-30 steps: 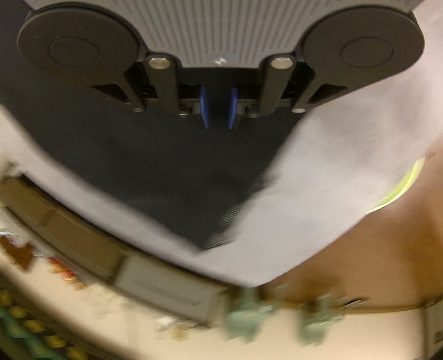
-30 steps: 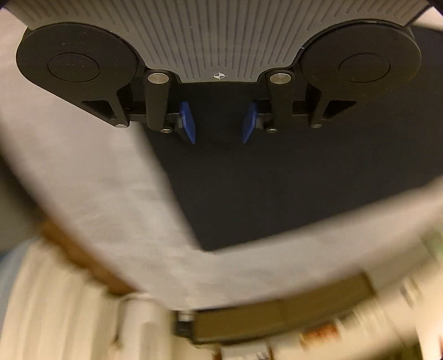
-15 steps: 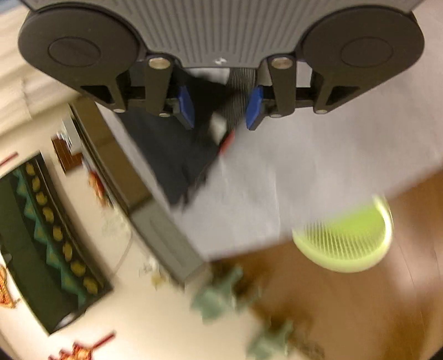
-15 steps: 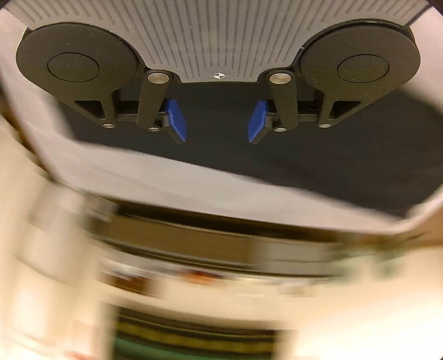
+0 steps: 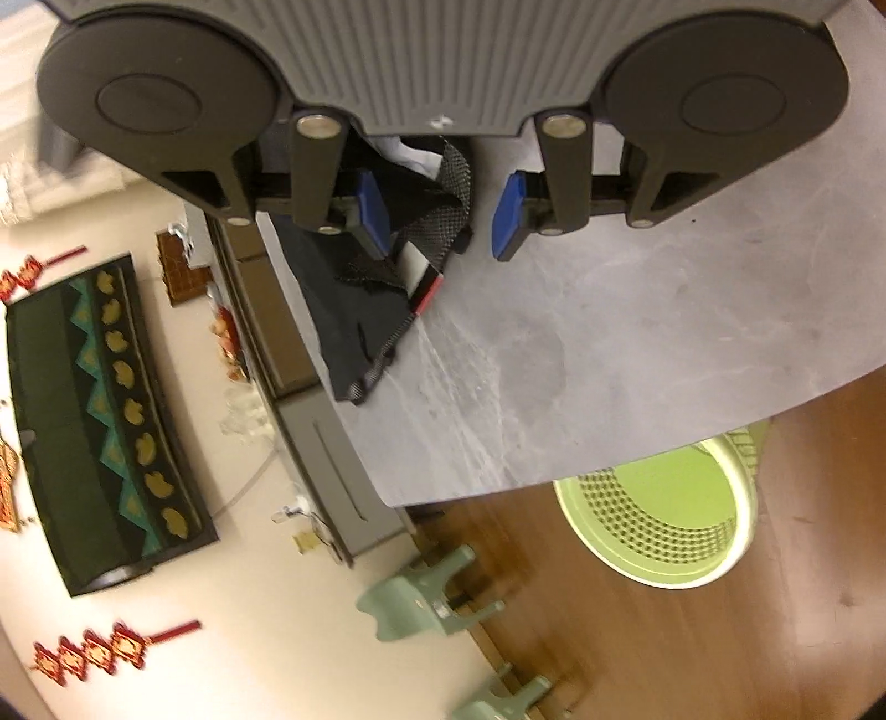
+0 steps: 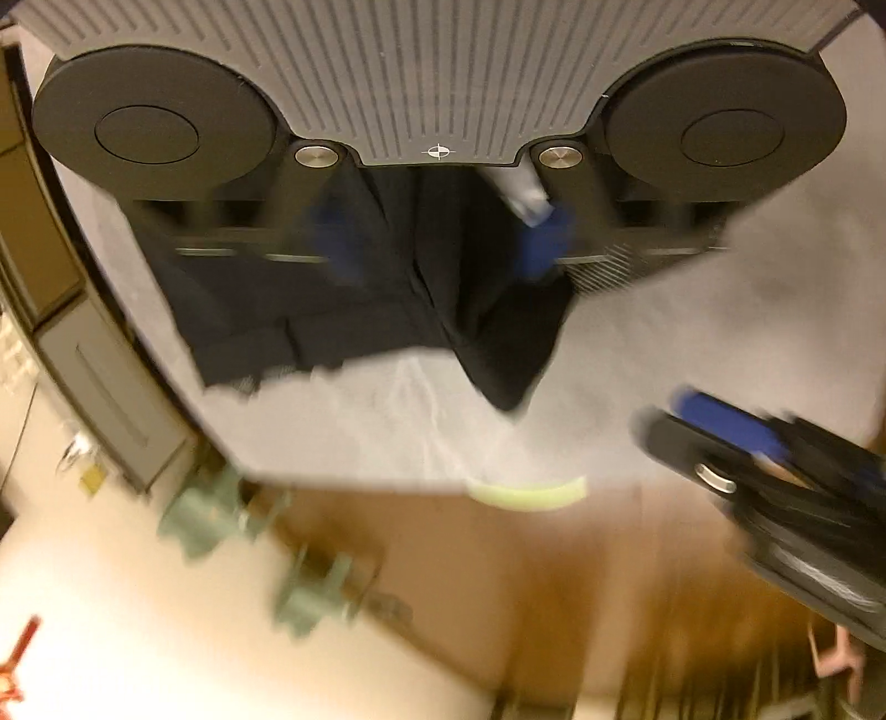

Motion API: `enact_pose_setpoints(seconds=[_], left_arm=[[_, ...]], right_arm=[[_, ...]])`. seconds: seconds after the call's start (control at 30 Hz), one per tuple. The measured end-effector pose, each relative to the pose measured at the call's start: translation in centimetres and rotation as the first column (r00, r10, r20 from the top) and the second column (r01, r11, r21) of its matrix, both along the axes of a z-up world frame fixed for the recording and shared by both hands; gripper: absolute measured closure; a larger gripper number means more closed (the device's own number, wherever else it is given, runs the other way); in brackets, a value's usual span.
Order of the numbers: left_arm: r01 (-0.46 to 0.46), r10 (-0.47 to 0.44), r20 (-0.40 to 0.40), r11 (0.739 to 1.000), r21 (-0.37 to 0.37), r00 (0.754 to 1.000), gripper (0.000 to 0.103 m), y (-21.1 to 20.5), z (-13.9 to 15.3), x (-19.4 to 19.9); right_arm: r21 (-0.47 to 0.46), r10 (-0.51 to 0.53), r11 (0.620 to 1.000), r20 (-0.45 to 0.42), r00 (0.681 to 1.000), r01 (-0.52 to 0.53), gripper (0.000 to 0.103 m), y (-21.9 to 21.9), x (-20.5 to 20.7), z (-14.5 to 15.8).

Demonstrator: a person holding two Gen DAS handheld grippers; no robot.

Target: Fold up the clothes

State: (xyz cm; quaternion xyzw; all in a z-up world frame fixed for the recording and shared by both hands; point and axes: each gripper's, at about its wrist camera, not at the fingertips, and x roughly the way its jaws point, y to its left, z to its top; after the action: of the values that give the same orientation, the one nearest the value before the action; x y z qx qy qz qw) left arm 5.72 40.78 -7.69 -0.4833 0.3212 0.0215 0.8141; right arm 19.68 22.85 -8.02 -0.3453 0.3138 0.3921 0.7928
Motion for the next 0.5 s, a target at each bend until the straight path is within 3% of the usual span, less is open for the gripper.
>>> enact_pose_setpoints(seconds=[0.03, 0.1, 0.2, 0.33, 0.4, 0.5], left_arm=[[0.018, -0.018, 0.003, 1.000, 0.007, 1.000, 0.063, 0.0, 0.0, 0.2], [0.045, -0.045, 0.002, 0.998, 0.034, 0.999, 0.062, 0.0, 0.0, 0.6], [0.154, -0.153, -0.019, 0.984, 0.090, 0.988, 0.059, -1.5, -0.5, 2.3], [0.293, -0.284, -0.072, 0.937, 0.193, 0.956, 0.058, -3.7, -1.1, 4.4], [0.299, -0.288, -0.080, 0.924, 0.237, 0.954, 0.058, -3.9, -1.0, 4.4], [0.264, -0.259, -0.051, 0.943, 0.201, 0.964, 0.058, -3.1, -1.2, 4.4]], right_arm=[[0.046, -0.058, 0.997, -0.039, 0.998, 0.059, 0.100, -0.5, 1.4, 0.8], [0.157, -0.158, 0.972, -0.126, 0.979, 0.177, 0.100, -2.3, 3.8, 2.4], [0.321, -0.261, 0.882, -0.277, 0.925, 0.345, 0.100, -6.2, 6.8, 4.8], [0.391, -0.318, 0.798, -0.374, 0.871, 0.459, 0.100, -9.1, 7.9, 5.3], [0.388, -0.304, 0.811, -0.359, 0.882, 0.438, 0.100, -9.4, 7.4, 4.9], [0.335, -0.179, 0.896, -0.326, 0.928, 0.290, 0.099, -7.2, 3.9, 3.0]])
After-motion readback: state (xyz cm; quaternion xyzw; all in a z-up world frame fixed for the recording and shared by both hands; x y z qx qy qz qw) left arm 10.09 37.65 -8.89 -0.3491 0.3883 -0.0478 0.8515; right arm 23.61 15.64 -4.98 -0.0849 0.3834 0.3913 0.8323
